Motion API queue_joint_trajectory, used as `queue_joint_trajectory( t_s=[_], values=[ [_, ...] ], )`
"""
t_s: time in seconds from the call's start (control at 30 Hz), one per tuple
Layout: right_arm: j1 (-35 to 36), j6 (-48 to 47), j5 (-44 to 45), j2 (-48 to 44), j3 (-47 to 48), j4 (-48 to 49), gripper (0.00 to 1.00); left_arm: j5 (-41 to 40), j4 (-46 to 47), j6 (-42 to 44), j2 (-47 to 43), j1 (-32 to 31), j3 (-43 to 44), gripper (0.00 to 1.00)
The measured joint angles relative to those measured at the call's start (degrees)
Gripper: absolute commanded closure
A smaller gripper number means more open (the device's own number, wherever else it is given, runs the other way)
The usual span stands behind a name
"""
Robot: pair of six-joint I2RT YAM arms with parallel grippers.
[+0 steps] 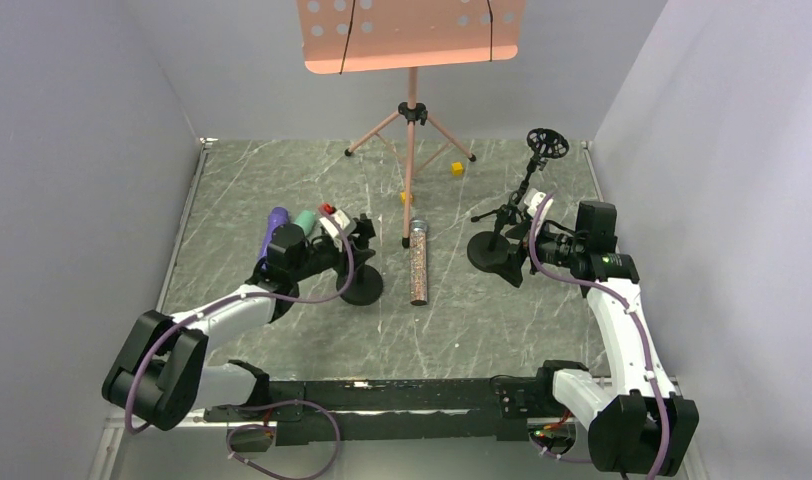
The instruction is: Attach the microphones to the stand
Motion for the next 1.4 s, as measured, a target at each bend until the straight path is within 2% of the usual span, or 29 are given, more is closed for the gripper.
queue_joint_trajectory(
  t_s=[0.17, 0.2, 0.37, 0.43, 0.5, 0.67, 0.77, 0.9, 1.0, 1.13, 1.27, 1.4],
  values=[
    [0.1, 0.0, 0.3, 0.6, 0.0, 0.0, 0.00, 0.2, 0.0, 3.4, -0.1, -4.2, -0.4, 0.94],
    [0.1, 0.1, 0.4, 0.6, 0.0, 0.1, 0.00, 0.0, 0.1, 3.6, -0.1, -4.9, -0.5, 0.88],
    [0.1, 0.2, 0.5, 1.1, 0.0, 0.6, 0.00, -2.1, 3.8, 3.8, -0.7, -6.8, -3.0, 0.45],
    [0.1, 0.3, 0.5, 1.5, 0.0, 0.8, 0.00, -3.3, 4.5, 3.5, -1.9, -7.0, -4.7, 0.32],
    [0.1, 0.4, 0.5, 1.8, 0.0, 0.9, 0.00, -4.7, 4.8, 2.9, -3.7, -7.1, -7.0, 0.25],
    [0.1, 0.4, 0.5, 2.3, 0.0, 1.1, 0.00, -9.2, 2.8, 1.4, -11.4, -7.2, -10.9, 0.16],
    [0.1, 0.4, 0.5, 2.6, 0.0, 1.1, 0.00, -12.9, -1.3, 0.2, -19.5, -7.3, -10.9, 0.01],
    [0.1, 0.3, 0.5, 2.8, 0.0, 1.2, 0.00, -16.5, -7.7, -1.0, -30.9, -7.3, -10.7, 0.01],
    [0.1, 0.1, 0.4, 2.8, -0.1, 1.3, 0.00, -20.6, -16.4, -2.8, -39.9, -7.3, -9.0, 0.01],
    [0.2, -0.1, -0.7, 2.7, -0.8, 1.7, 0.00, -26.2, -27.9, -6.3, -47.5, -7.0, -4.3, 0.01],
    [2.4, -0.2, -1.6, 4.0, 0.6, -0.2, 0.00, -27.5, -39.8, -7.0, -47.3, -4.8, 5.7, 0.01],
    [10.3, -0.3, -0.8, 8.7, 5.9, -3.7, 0.00, -27.8, -46.0, -5.6, -43.8, -2.8, 11.8, 0.01]
  ],
)
